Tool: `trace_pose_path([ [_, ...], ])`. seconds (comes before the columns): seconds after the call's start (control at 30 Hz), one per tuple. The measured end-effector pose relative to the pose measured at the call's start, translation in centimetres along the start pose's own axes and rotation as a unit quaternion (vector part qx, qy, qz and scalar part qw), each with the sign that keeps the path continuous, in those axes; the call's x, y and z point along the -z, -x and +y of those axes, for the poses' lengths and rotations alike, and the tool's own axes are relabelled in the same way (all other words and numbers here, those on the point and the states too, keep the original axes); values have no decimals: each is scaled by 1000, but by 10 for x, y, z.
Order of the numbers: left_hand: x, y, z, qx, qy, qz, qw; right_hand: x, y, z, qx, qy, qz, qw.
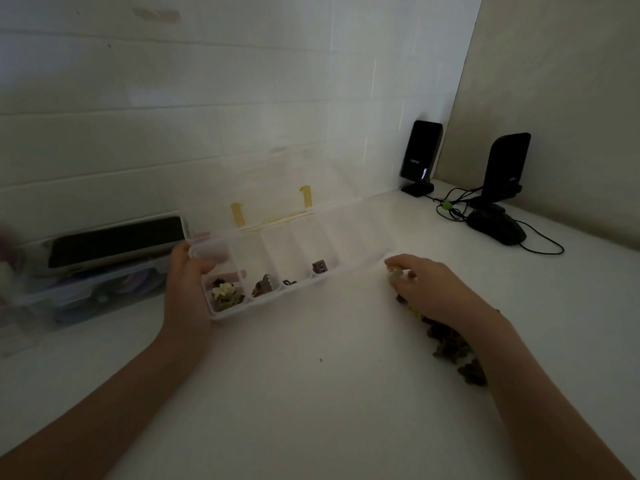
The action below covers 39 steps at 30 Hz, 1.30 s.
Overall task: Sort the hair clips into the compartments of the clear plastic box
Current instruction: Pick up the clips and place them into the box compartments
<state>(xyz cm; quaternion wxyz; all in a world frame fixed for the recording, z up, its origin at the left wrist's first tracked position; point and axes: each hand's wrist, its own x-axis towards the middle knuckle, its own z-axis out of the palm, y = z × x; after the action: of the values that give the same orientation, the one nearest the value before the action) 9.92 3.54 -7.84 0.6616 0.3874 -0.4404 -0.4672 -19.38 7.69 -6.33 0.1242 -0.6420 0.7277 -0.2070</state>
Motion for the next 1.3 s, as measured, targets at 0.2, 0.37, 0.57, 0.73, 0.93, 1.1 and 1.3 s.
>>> trace_pose_path([
  [0.2,0,-1,2,10,-7,21,1000,7,0,3,29,-56,-6,998],
  [0.37,-3,3,5,9,-20,-2,1000,6,2,3,45,-50,-17,998],
  [0.57,-4,2,3,3,-24,4,1000,23,5,0,69,-123,-25,990],
  [0.73,-3,3,3,2,-28,-6,1000,33,14,-10,129,-162,-82,975],
  [0.93,-5,8,8,-2,-31,-33,999,16,19,-36,218,-200,-8,955],
  [1.1,-6,8,6,-13,-47,-52,997,13,21,-41,227,-191,145,944],
  [1.3,-5,6,5,13,-26,-59,998,5,18,-37,214,-27,212,953],
])
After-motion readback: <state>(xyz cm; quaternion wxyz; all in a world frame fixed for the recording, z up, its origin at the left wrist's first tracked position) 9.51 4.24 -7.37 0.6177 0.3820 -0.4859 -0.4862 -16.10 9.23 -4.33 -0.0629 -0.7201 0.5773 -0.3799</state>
